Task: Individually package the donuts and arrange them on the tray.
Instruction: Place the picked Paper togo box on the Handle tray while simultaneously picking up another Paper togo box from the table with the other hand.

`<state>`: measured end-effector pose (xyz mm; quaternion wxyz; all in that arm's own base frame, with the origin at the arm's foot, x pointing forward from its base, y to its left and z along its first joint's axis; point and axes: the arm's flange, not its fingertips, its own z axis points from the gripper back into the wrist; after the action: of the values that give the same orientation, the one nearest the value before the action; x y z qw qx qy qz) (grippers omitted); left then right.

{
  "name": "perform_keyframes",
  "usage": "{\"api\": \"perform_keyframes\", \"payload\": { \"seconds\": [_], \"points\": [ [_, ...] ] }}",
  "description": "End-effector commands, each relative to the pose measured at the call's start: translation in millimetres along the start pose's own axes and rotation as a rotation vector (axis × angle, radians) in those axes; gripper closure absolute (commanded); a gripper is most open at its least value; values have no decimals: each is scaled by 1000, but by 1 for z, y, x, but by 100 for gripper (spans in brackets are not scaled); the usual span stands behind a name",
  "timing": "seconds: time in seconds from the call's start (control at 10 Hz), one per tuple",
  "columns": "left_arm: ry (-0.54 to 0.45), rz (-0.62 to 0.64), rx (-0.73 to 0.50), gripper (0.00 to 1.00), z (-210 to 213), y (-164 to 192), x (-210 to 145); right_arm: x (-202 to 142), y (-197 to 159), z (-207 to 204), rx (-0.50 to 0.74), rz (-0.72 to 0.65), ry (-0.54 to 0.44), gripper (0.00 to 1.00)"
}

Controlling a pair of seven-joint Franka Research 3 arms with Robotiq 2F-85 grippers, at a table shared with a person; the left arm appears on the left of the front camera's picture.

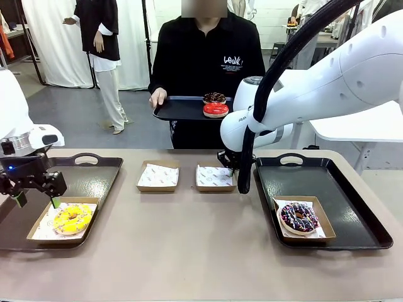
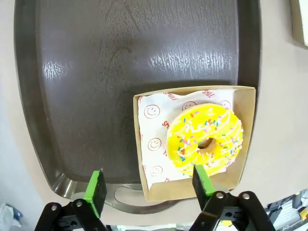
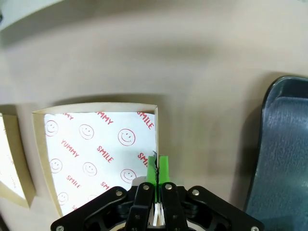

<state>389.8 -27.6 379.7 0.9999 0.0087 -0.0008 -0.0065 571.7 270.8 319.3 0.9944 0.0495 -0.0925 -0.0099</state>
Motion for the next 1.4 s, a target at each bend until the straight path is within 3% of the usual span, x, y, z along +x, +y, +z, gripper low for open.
{"api": "perform_keyframes", "payload": {
  "seconds": [0.0, 0.4, 0.7, 0.9, 1.3],
  "points": [
    [3, -45, -181, 0, 14, 15, -19, -10, 10, 21, -8, -39, -4, 100],
    [-77, -81, -818, 0, 59, 93, -49, -30, 15, 118, -17, -15, -31, 100],
    [-107, 5, -1163, 0, 53, 169, -54, -28, 9, 174, -19, -47, -62, 100],
    [-145, 87, -1296, 0, 42, 222, -55, -31, 5, 193, -10, -56, -86, 100],
    [-134, 147, -1343, 0, 19, 234, -68, -32, -2, 206, 19, -68, -88, 100]
  ]
}}
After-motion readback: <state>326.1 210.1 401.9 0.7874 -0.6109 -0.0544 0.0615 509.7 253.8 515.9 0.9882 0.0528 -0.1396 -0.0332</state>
